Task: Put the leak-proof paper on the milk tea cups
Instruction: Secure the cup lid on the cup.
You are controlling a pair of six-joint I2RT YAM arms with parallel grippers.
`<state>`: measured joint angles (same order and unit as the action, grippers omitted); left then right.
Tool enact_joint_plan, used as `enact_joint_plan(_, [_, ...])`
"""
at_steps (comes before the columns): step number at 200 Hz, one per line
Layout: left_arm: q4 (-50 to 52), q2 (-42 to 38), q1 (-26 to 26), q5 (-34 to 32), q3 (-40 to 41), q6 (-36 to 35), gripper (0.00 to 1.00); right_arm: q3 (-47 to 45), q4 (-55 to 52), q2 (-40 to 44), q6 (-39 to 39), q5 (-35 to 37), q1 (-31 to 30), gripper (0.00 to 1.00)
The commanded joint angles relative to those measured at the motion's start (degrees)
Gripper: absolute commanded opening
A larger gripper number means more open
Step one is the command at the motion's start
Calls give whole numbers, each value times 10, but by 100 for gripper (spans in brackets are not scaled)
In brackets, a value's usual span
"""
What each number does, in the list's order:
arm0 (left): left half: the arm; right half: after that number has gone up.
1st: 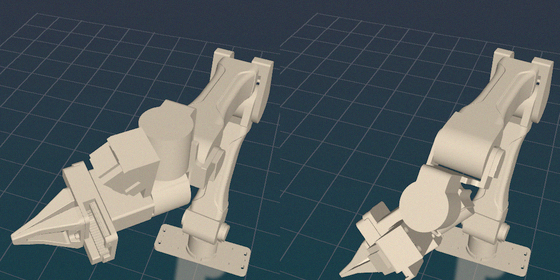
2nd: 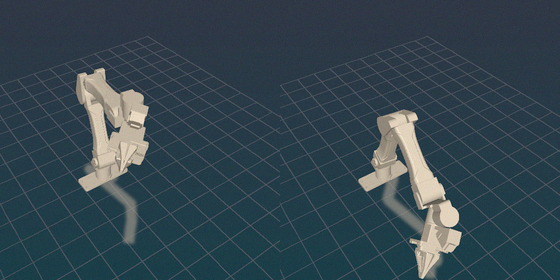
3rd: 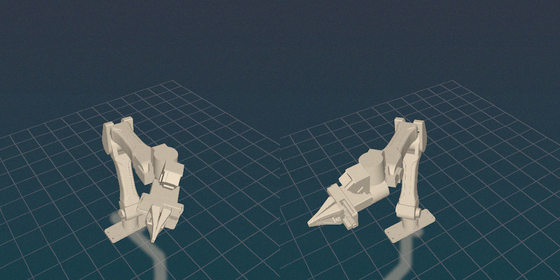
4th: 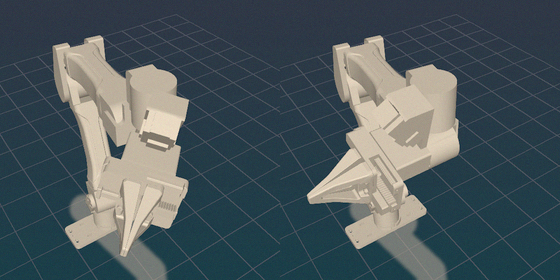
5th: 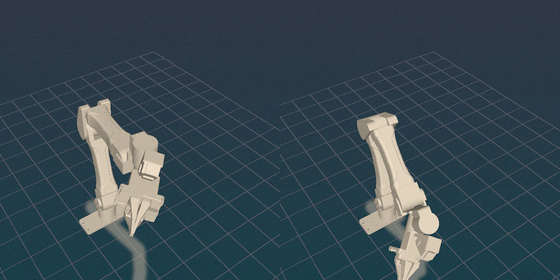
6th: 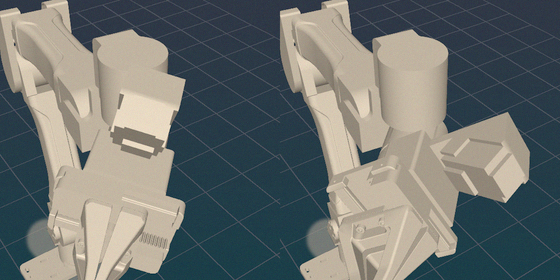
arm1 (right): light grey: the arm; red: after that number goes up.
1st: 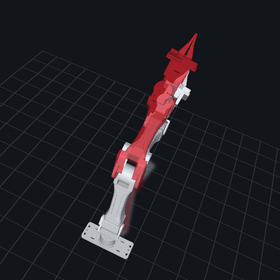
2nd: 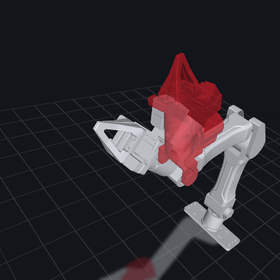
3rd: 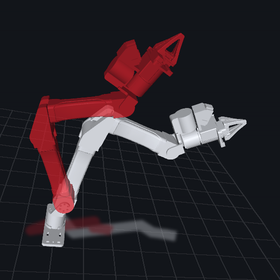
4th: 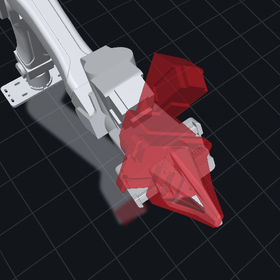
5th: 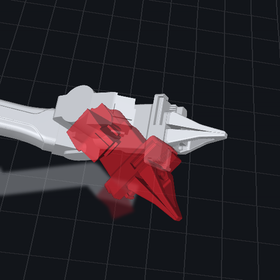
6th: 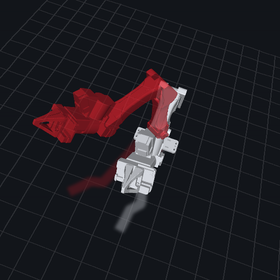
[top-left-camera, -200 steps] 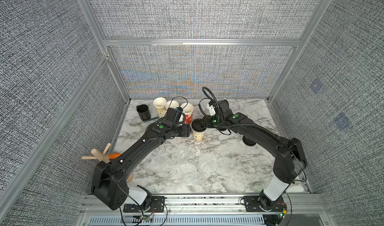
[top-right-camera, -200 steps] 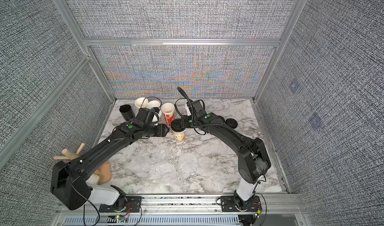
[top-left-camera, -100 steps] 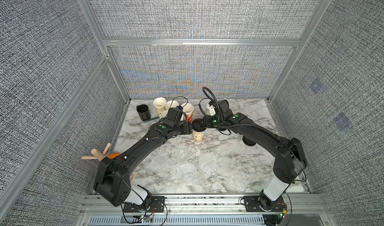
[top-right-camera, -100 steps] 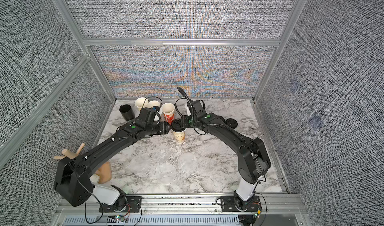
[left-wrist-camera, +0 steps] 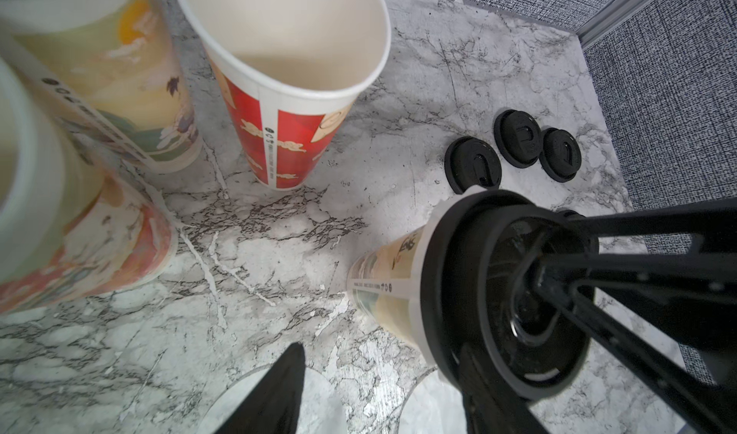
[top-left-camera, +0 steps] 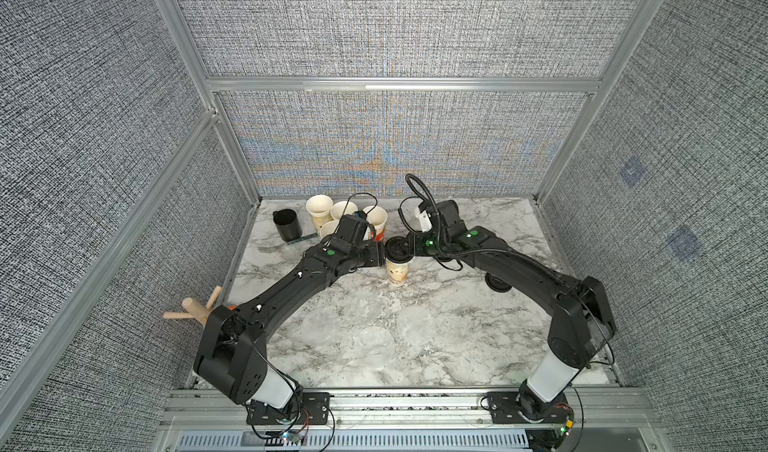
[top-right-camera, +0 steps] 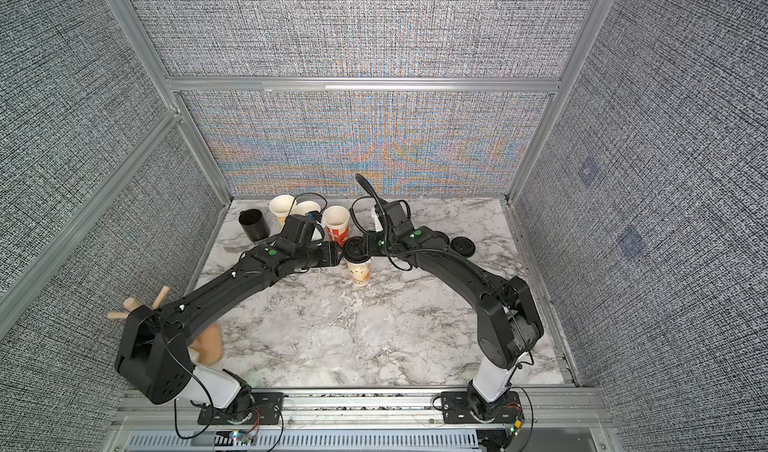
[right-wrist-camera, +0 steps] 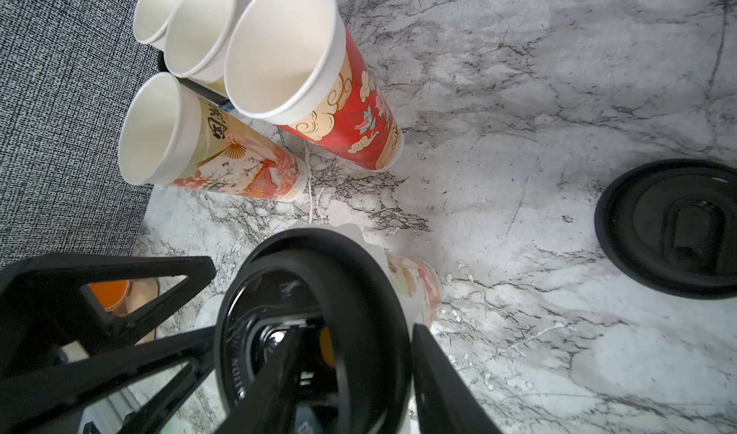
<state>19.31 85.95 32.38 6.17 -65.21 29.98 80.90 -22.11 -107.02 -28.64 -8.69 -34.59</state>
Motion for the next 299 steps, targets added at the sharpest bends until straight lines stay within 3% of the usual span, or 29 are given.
enact_joint_plan(1, [8,7,0,-7,9,-6,62,-9,-58,0,1,10,-2,46])
enact_joint_plan(117, [2,5,0,-12,91,1,61,-52,-45,7,-18,13,-4,45])
enact_joint_plan(184, [52,34,0,-16,-18,-41,63,-19,-62,16,-14,28,13,46])
enact_joint_plan(253, [70,62,0,-15,-75,-60,63,46,-74,17,5,25,17,63])
enact_joint_plan(299, [65,78,0,-1,-109,-70,66,61,-77,20,15,25,20,68])
